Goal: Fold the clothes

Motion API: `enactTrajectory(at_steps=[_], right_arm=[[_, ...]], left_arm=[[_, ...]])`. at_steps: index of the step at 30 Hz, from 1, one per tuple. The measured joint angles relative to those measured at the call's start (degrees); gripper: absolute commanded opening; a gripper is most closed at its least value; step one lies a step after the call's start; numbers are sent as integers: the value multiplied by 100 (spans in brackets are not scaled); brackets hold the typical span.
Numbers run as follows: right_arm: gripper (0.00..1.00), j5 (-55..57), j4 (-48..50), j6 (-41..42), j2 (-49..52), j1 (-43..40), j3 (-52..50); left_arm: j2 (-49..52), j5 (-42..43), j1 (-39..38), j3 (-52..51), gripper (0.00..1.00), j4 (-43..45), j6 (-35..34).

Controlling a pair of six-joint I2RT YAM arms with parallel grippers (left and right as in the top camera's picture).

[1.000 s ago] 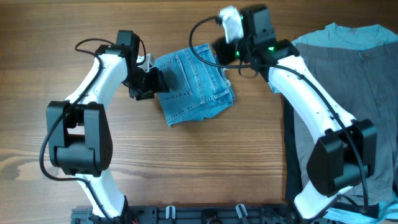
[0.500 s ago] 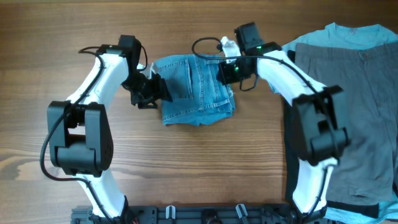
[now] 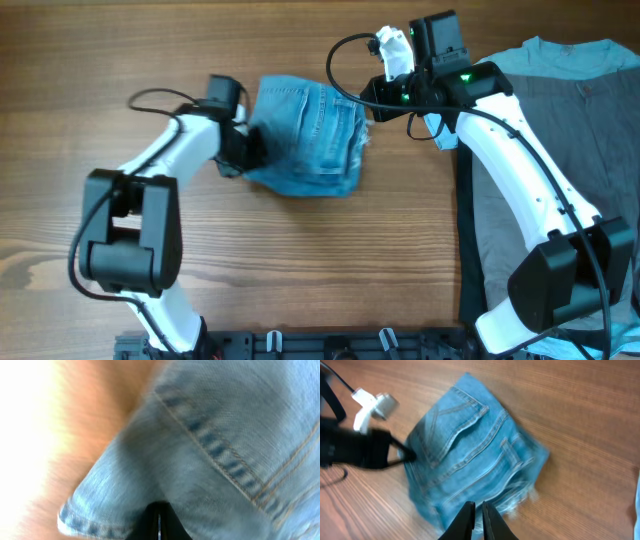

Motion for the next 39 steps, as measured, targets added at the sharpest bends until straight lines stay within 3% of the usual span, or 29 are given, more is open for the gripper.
enactTrajectory(at_steps=[4,6,7,9,10,14,18,21,25,28,30,31,32,33,36,39], right_arm=[[11,-98,503,-15,0,55,0],[12,-98,669,-17,37,111,0],[13,-107,728,-39,151,149,0],[12,-138,761,-52,538,186,2],[12,-142,763,-66,1193,212,11],[12,-229,793,-63,2330,214,4],[12,-289,765,-66,2352,192,37],[12,-295,750,-63,2356,188,46],[12,-313,726,-63,2378,184,76],[12,-317,717,-63,2378,184,79],[12,-315,708,-66,2378,184,79],[12,-315,699,-63,2378,184,79],[11,-315,684,-63,2378,179,81],[7,-317,673,-63,2378,179,81],[6,-354,595,-83,2378,173,94],[6,-479,76,9,2243,37,68]], left_arm=[[256,24,817,1300,7,-140,225],[278,374,911,2339,33,-986,485],[258,595,898,2946,58,-1687,629],[192,804,861,3340,80,-2743,782],[190,835,857,3316,86,-3351,883],[192,645,857,3318,94,-4050,1058],[190,540,857,2975,95,-3919,1008],[188,855,837,1818,99,-3036,833],[118,1744,542,-68,100,-798,-105],[-190,2192,356,-772,98,763,-1049],[-260,2365,289,-1121,62,1812,-1593],[-256,2291,262,-1231,35,2186,-1735],[-227,2299,258,-1261,15,2288,-1829],[-181,2063,208,-1349,4,2557,-1912],[-101,1845,170,-1357,4,2450,-1762],[-221,1803,227,-1121,4,1250,-1071]])
